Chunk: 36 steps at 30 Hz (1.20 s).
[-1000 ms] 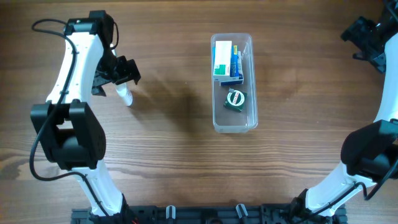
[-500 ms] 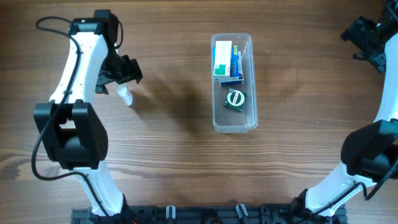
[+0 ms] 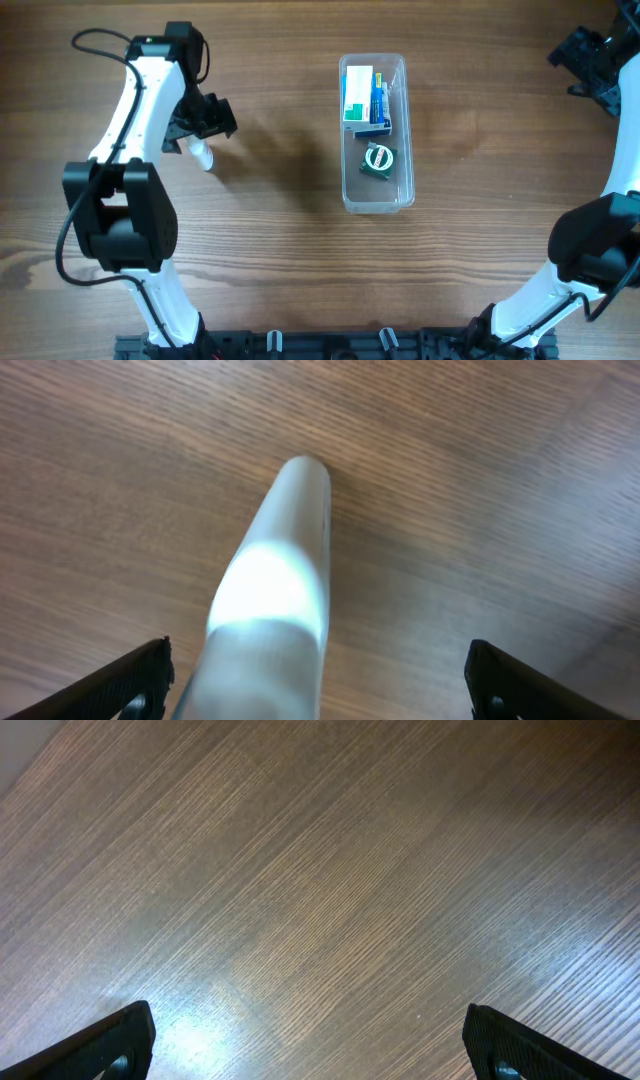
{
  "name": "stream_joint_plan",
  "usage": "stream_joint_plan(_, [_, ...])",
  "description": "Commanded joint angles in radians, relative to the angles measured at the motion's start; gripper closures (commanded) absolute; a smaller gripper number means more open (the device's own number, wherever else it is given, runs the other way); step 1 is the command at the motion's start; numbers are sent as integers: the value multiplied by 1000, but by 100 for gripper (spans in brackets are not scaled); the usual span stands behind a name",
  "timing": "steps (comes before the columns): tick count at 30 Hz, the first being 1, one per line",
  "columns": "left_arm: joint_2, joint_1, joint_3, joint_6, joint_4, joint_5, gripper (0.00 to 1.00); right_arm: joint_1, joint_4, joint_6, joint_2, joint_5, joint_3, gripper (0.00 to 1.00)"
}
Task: Pack container
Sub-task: 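Lower the left gripper around the white bottle and grasp it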
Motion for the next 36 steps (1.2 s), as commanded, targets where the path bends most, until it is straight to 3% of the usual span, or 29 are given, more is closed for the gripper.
stream_joint_plan(1, [11,4,-52,-12,42,-18,6,2,3,14,11,-2,3,0])
stream_joint_plan(15, [10,5,-51,17,101,-35,6,2,3,14,11,-2,3,0])
stream_joint_plan(19, [10,6,-51,17,83,-35,15,2,3,14,11,-2,3,0])
stream_joint_plan(32, [10,49,-51,21,90,-34,24,2,3,14,11,-2,3,0])
stream_joint_plan(36, [10,49,-51,70,91,42,25,2,3,14,11,-2,3,0])
